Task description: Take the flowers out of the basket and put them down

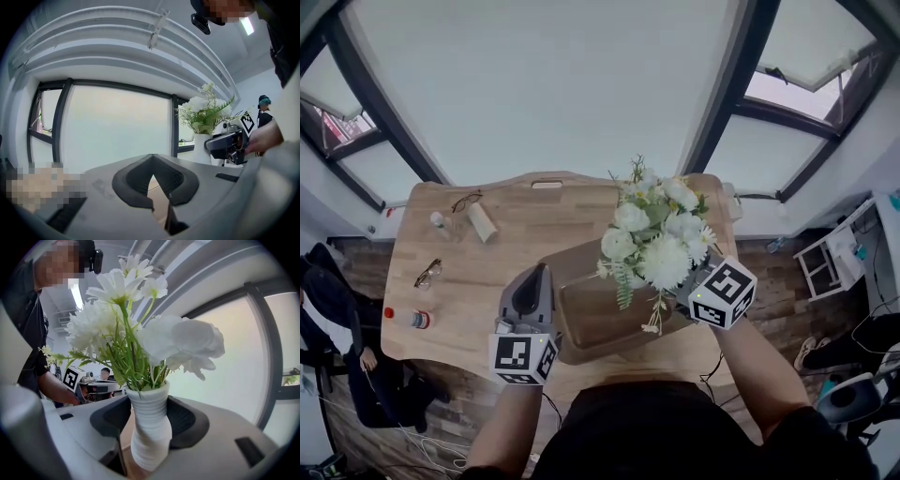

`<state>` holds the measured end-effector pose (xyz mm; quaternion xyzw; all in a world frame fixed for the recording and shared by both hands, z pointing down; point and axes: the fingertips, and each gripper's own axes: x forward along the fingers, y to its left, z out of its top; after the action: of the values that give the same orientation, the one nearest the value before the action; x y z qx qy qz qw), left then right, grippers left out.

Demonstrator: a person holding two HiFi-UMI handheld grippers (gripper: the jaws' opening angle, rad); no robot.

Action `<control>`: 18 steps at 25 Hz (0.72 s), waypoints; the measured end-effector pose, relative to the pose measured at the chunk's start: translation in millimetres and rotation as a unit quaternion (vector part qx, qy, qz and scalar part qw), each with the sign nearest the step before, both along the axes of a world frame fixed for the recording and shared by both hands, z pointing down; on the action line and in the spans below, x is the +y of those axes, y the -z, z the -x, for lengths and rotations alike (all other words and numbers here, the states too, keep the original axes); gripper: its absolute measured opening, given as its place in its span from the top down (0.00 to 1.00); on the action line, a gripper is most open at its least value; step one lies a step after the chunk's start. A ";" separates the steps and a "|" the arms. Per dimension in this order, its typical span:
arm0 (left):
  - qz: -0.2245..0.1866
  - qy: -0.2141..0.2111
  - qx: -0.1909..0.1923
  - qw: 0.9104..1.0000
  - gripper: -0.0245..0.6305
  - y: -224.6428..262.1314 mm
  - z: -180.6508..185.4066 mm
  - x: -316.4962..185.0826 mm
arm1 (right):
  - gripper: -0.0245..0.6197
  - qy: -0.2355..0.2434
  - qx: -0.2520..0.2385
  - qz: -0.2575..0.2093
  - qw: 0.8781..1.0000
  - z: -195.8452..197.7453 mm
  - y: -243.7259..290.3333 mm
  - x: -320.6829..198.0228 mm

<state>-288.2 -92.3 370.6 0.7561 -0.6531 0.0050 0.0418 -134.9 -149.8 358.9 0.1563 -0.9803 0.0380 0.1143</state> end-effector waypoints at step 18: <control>-0.030 -0.024 -0.015 0.999 0.96 30.6 -43.5 -27.9 | 0.56 -0.073 -0.026 -0.033 0.996 -79.5 43.3 -35.4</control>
<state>-244.7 -120.2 340.0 0.7723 -0.6352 -0.0020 0.0095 -55.5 -185.2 315.6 0.2297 -0.9697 0.0181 0.0805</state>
